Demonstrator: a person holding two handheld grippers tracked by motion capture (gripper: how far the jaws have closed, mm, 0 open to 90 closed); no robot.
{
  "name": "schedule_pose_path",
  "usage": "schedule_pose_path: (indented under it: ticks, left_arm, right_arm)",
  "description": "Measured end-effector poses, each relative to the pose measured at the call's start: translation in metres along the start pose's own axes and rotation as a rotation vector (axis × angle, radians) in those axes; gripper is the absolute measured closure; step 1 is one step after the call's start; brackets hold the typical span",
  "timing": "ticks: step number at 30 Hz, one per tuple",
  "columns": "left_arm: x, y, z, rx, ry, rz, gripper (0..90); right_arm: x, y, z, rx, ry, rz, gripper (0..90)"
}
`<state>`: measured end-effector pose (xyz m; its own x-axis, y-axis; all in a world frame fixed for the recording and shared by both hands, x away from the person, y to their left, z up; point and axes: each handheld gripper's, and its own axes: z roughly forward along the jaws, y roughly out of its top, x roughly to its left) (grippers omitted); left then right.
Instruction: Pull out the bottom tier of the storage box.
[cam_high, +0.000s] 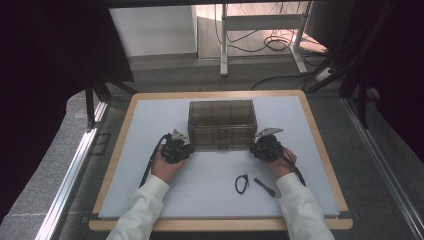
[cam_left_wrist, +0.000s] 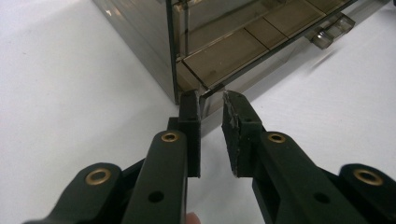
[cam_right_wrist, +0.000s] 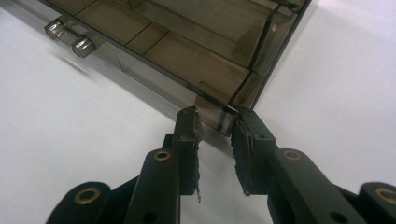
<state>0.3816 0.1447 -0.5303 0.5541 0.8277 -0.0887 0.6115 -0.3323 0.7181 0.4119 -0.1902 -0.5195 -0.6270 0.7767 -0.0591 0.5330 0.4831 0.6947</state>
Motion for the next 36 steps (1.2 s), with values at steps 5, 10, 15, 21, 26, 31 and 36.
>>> schedule_pose_path:
  ticks: [5,10,15,21,26,31,36]
  left_arm:
    - [-0.001,-0.0015,-0.0015,0.0,-0.006,-0.003,77.6]
    - [-0.0012,-0.0028,-0.0028,0.003,-0.015,-0.004,77.6]
    - [-0.0037,-0.0043,-0.0051,0.005,-0.017,0.001,77.5]
    - [-0.0041,-0.0052,-0.0064,0.002,-0.024,-0.001,77.4]
    - [-0.0042,-0.0068,-0.0083,-0.001,-0.032,-0.002,77.5]
    - [-0.0051,-0.0073,-0.0093,0.002,-0.032,0.002,77.6]
    - [-0.0062,-0.0086,-0.0103,0.001,-0.034,0.004,77.6]
  right_arm:
    - [0.0012,-0.0015,-0.0021,0.003,0.004,0.001,71.9]
    - [0.0022,-0.002,-0.0032,0.006,0.004,0.002,71.9]
    - [0.004,-0.0029,-0.0055,0.015,0.005,-0.002,71.9]
    - [0.0054,-0.0037,-0.0068,0.018,0.005,-0.002,72.0]
    - [0.0065,-0.0053,-0.0079,0.013,0.003,-0.003,72.0]
    - [0.0074,-0.0073,-0.0093,0.009,0.007,-0.002,72.2]
    - [0.0085,-0.0084,-0.0103,0.008,0.006,-0.004,72.3]
